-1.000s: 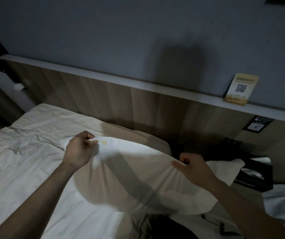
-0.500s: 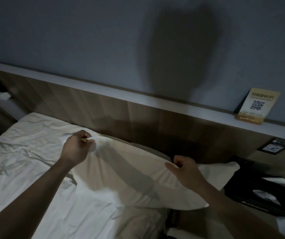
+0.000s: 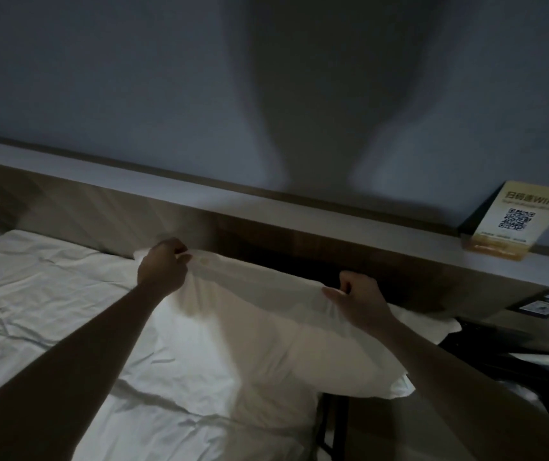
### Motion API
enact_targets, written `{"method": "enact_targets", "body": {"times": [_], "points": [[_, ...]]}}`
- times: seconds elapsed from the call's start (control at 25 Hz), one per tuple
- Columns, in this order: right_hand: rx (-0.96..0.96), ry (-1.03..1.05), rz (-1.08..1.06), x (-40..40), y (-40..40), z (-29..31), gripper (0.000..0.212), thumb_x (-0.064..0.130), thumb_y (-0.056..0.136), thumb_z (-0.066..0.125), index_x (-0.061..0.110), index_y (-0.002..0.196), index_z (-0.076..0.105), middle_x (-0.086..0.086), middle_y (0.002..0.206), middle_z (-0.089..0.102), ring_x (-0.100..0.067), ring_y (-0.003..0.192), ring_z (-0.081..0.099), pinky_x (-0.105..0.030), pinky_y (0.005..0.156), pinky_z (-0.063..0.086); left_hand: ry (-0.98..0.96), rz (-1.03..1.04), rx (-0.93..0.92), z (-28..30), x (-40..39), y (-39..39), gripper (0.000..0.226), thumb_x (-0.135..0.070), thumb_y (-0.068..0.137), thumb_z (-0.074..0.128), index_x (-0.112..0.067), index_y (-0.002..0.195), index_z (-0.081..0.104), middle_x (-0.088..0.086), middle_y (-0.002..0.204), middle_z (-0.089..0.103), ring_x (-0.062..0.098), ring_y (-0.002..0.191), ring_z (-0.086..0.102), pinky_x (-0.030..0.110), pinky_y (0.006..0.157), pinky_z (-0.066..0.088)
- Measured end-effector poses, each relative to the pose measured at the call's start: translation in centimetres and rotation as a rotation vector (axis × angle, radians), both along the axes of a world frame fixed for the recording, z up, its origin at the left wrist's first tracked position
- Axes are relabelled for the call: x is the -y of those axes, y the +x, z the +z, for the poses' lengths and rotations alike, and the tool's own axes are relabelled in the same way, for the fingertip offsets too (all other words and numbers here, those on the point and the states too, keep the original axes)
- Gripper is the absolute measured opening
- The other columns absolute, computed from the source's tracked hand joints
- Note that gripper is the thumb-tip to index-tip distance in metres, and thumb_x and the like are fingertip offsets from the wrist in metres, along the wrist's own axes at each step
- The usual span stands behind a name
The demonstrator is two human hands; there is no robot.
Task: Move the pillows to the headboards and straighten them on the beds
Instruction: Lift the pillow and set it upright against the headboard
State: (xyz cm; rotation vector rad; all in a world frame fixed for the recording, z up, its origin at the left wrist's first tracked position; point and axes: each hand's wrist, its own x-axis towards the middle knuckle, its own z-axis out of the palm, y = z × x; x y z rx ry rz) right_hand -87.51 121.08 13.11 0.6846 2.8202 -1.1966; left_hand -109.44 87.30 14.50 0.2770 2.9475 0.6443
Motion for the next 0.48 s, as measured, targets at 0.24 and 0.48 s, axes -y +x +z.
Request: {"method": "enact_targets", "body": {"times": [0.24,0.48], "points": [[0.070,0.081,-0.028,-2.7,-0.7,-2.3,0.031,0.042,0.093,0.073,0.023,0.077,0.053,0.001,0.065,0.059,-0.016,0.059,0.059,-0.032,0.054,0.041,-0.141,-0.044,0.047,-1.5,-3.2,-2.0,0.011,-0.027,0.099,0.063,-0.018,0.104,0.066,0.009,0.107,0.070,0.034,0.101,0.066,0.040,0.082,0.052],[0.098,0.398,0.067,-5.5,0.2,-3.3,0.029,0.045,0.104,0.053,0.022,0.107,0.071,-0.005,0.096,0.077,-0.031,0.093,0.072,-0.038,0.083,0.045,-0.230,-0.101,-0.067,-1.2,-4.6,-3.7,0.012,-0.028,0.099,0.061,-0.022,0.109,0.066,0.009,0.103,0.072,0.036,0.093,0.069,0.044,0.080,0.057]]}}
